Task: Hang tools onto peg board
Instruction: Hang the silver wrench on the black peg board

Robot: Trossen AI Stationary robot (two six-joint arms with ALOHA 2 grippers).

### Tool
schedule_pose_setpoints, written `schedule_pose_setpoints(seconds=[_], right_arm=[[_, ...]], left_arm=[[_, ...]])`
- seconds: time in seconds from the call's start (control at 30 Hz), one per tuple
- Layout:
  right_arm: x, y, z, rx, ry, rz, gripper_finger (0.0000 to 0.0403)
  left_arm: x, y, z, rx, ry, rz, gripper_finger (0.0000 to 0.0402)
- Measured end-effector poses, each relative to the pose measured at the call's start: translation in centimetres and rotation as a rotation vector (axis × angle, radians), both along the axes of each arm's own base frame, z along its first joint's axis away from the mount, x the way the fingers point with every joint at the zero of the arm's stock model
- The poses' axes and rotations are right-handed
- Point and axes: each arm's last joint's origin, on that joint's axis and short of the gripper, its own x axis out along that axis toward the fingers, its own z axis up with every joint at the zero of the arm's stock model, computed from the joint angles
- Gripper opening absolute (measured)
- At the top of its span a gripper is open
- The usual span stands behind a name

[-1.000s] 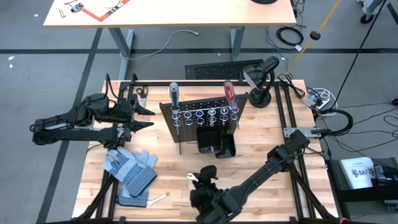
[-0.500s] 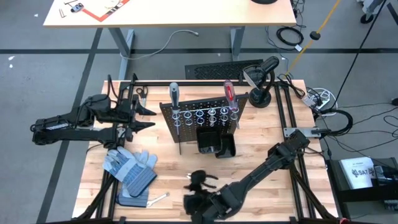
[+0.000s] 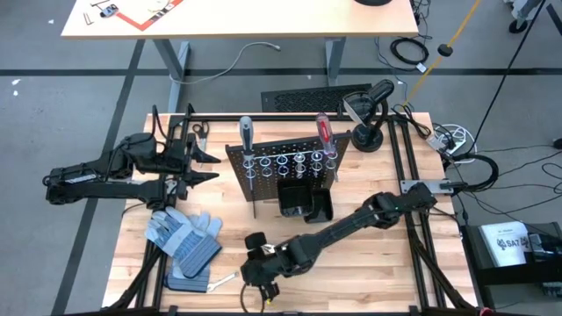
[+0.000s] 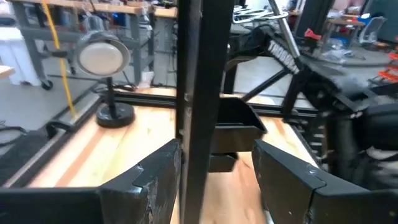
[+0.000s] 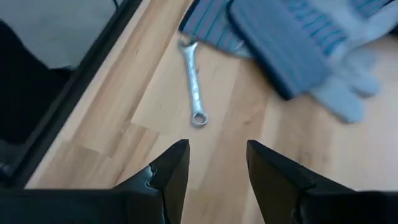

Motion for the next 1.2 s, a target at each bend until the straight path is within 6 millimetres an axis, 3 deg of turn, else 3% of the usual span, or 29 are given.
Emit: schedule_pose_setpoints(seconds=[0.3, 0.7, 1.03, 1.2], right_arm=[[1.2, 0.0, -3.4, -0.021, 0.013, 0.036, 0.0153], [0.9, -0.2, -3.1, -0.024, 0.030, 0.010, 0.0153], [1.6, -0.1, -2.8, 0.003, -0.042, 0.078, 0.0153], [1.8, 0.1, -4.1, -0.034, -0.026, 0.137, 0.0153]], left_arm=[[-0.4, -1.5, -2.5, -0.082, 0.234, -0.163, 0.0198], [0.6, -6.2, -9.7, -0.243, 0.481, -0.566, 0.0109], [2.7, -9.0, -11.1, -0.208, 0.494, -0.541, 0.0106], [3.3, -10.0, -11.7, -0.226, 0.526, -0.552, 0.0106]])
